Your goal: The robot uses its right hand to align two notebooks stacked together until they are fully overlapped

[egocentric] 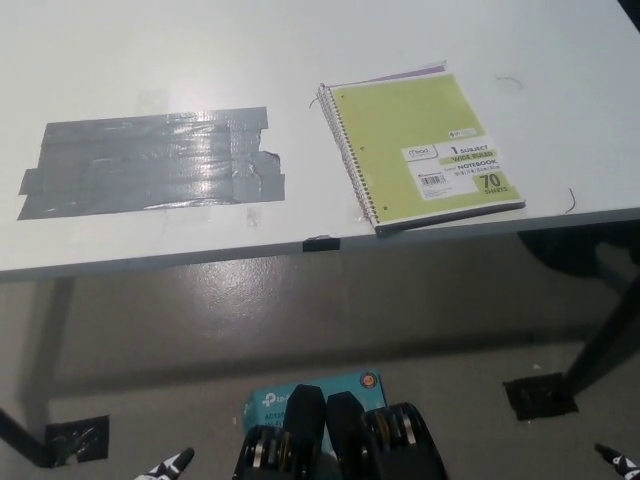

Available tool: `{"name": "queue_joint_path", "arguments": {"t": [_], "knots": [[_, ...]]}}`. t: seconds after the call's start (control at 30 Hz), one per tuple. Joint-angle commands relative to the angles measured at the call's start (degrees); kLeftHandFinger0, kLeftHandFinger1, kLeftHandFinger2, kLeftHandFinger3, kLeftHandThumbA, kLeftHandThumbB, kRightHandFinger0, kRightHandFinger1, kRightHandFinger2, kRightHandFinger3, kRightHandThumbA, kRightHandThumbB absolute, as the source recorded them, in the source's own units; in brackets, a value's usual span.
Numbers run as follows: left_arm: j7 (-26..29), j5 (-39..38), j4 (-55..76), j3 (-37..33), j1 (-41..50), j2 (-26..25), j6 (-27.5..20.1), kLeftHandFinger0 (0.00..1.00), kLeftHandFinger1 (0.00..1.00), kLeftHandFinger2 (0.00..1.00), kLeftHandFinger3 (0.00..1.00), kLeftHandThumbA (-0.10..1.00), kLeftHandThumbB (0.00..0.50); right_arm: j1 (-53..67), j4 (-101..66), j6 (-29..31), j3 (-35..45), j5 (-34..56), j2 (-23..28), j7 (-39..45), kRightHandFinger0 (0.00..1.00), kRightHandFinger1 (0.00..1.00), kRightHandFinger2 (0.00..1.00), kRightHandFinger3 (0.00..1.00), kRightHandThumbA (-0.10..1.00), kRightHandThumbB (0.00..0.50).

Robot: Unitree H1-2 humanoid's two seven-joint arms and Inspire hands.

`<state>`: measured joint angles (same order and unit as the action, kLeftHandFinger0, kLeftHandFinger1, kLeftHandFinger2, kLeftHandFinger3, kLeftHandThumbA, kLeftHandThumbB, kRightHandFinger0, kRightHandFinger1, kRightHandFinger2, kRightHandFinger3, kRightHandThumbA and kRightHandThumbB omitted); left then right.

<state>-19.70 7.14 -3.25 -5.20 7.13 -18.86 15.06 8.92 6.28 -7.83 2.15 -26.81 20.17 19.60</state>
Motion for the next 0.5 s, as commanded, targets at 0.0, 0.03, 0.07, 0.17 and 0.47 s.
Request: {"name": "queue_joint_path", "arguments": {"t": [0.0, 0.03, 0.07, 0.17, 0.47], "knots": [[1.48, -1.25, 0.83, 1.13, -0.58, 0.28, -1.26, 0.49, 0.60, 0.65, 0.98, 1.00, 0.454, -0.14, -1.48, 0.24, -1.29, 1.72, 2.47, 0.26, 1.00, 1.00, 1.00, 1.00, 0.65, 0.220], [1.40, -1.46, 1.35, 1.25, -0.48, 0.39, -0.90, 0.47, 0.58, 0.65, 0.97, 1.00, 0.440, -0.51, -0.73, 0.30, -1.27, 2.69, 2.41, 0.09, 1.00, 1.00, 1.00, 1.00, 0.71, 0.237], [1.44, -1.63, 2.00, 1.53, -0.33, 0.29, -0.56, 0.46, 0.58, 0.68, 0.99, 1.00, 0.447, -1.57, 1.45, 0.83, -0.40, 6.25, 1.67, 0.91, 1.00, 1.00, 1.00, 1.00, 0.83, 0.295], [1.23, -3.96, 1.92, 2.96, -0.10, 1.19, 0.02, 0.58, 0.66, 0.80, 1.00, 1.00, 0.471, -2.43, 3.69, 0.37, 2.97, 13.93, -0.74, 1.71, 1.00, 1.00, 1.00, 1.00, 0.92, 0.371], [1.19, -5.06, 2.42, 4.62, 0.31, 1.61, 1.38, 0.66, 0.69, 0.83, 1.00, 1.00, 0.309, -3.25, 2.78, 0.64, 3.52, 17.31, -2.57, 1.13, 1.00, 1.00, 1.00, 1.00, 0.96, 0.436]]}}
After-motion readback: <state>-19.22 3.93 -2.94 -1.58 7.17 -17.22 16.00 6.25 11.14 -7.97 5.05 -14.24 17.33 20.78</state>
